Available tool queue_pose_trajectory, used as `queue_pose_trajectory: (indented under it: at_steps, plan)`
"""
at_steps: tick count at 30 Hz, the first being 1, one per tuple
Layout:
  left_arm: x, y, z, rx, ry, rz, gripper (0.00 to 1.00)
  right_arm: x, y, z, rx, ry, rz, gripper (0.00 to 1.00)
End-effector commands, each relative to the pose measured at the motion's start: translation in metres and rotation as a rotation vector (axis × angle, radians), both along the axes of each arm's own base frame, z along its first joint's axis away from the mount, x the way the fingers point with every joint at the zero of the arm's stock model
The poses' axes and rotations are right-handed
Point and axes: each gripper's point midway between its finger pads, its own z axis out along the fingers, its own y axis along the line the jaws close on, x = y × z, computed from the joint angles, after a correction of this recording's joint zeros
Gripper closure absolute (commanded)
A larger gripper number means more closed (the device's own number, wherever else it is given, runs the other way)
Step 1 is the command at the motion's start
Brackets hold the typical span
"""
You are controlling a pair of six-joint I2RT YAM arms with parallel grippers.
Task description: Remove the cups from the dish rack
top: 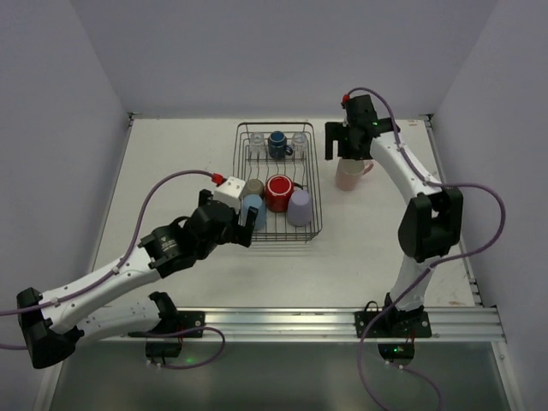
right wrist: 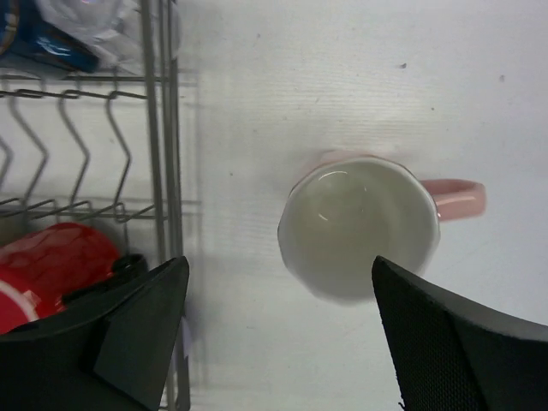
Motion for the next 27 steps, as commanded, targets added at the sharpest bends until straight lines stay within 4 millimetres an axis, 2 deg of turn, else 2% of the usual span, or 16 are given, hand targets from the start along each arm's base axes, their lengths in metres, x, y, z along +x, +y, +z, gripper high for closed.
queue_pose_trajectory:
  at_steps: [1,2,3,4,5,6,7,9,10,11,12,13,15,16,20,27]
  plan:
    - [0.016,-0.015,0.022,-0.037,-0.036,0.02,0.02,-0.014,0.011,0.097,0.135,-0.243,0.026,0.1]
    - [0.019,-0.017,0.022,-0.03,-0.039,0.023,0.02,-0.025,0.011,0.09,0.152,-0.235,0.026,0.09]
    - [0.025,-0.022,0.021,-0.019,-0.043,0.029,0.03,-0.026,0.015,0.103,0.195,-0.293,0.02,0.09]
    - [0.027,-0.024,0.02,-0.01,-0.041,0.032,0.04,-0.04,0.013,0.087,0.201,-0.274,0.013,0.09]
    - [0.03,-0.027,0.019,0.0,-0.036,0.033,0.03,-0.057,0.018,0.113,0.258,-0.348,0.039,0.09]
    - [0.034,-0.031,0.011,0.027,-0.02,0.04,0.03,-0.061,0.029,0.127,0.303,-0.422,0.055,0.08]
    - [0.038,-0.033,0.013,0.028,-0.023,0.045,0.04,-0.077,0.031,0.104,0.31,-0.395,0.06,0.08]
    - [0.045,-0.042,0.009,0.036,-0.011,0.047,0.04,-0.102,0.044,0.133,0.416,-0.499,0.105,0.09]
    - [0.048,-0.044,0.009,0.037,-0.014,0.052,0.04,-0.116,0.046,0.113,0.432,-0.469,0.114,0.09]
    - [0.051,-0.045,0.009,0.039,-0.018,0.059,0.04,-0.125,0.05,0.116,0.462,-0.486,0.129,0.09]
    - [0.057,-0.045,0.006,0.046,-0.018,0.071,0.04,-0.14,0.056,0.132,0.522,-0.53,0.165,0.1]
    - [0.061,-0.047,0.008,0.043,-0.022,0.073,0.05,-0.151,0.057,0.119,0.534,-0.508,0.176,0.11]
    - [0.07,-0.048,0.003,0.046,-0.009,0.078,0.05,-0.17,0.058,0.13,0.583,-0.544,0.205,0.11]
    - [0.073,-0.05,0.004,0.042,-0.009,0.074,0.05,-0.178,0.057,0.119,0.585,-0.526,0.209,0.11]
    - [0.086,-0.045,-0.014,0.065,0.044,0.095,0.05,-0.2,0.053,0.121,0.613,-0.56,0.235,0.11]
    - [0.093,-0.057,-0.041,0.073,0.09,0.06,0.06,-0.213,0.052,0.128,0.64,-0.583,0.26,0.12]
